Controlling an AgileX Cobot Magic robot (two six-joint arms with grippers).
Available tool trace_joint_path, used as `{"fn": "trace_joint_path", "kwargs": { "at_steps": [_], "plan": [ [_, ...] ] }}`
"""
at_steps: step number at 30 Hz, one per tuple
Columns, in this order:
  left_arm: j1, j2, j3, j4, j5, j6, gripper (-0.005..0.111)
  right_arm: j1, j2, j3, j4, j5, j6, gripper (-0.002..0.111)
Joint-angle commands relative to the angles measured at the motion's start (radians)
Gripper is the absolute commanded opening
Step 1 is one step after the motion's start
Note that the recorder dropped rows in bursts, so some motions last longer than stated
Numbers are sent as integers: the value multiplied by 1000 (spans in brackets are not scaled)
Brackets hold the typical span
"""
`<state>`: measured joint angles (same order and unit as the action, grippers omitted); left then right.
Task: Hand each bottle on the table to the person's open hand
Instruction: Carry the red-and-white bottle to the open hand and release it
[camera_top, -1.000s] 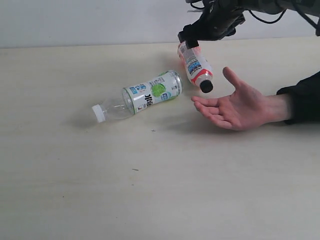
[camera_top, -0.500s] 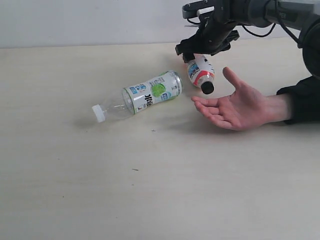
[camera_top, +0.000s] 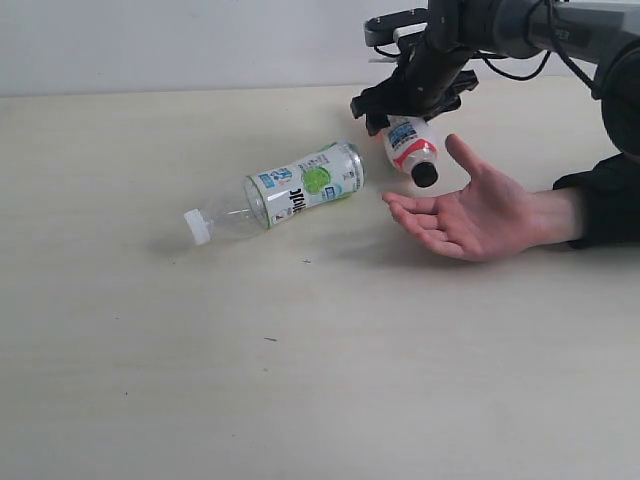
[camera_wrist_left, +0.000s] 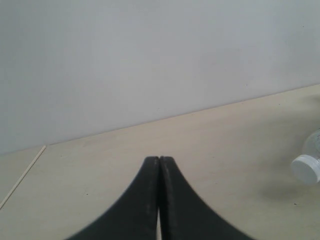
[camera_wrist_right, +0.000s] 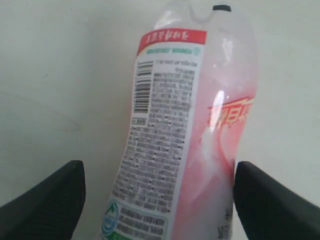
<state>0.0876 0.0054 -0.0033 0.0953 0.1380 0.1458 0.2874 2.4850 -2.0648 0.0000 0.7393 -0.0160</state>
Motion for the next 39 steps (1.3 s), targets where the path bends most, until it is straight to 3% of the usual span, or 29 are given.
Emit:
{"fn": "trace_joint_path", "kwargs": {
  "at_steps": [1, 7, 14, 29, 39],
  "plan": [
    [-8, -5, 3, 0, -6, 0, 0, -3, 24, -10, 0, 11, 2, 74],
    [-8, -5, 3, 0, -6, 0, 0, -3, 25, -27, 0, 15, 2, 48],
    [-8, -5, 3, 0, -6, 0, 0, -3, 7, -102, 0, 73, 2, 0],
    [-8, -5, 3, 0, -6, 0, 0, -3, -255, -125, -83, 471, -37, 0],
    [-8, -5, 3, 0, -6, 0, 0, -3, -429, 199, -37, 362, -81, 0]
  ]
}}
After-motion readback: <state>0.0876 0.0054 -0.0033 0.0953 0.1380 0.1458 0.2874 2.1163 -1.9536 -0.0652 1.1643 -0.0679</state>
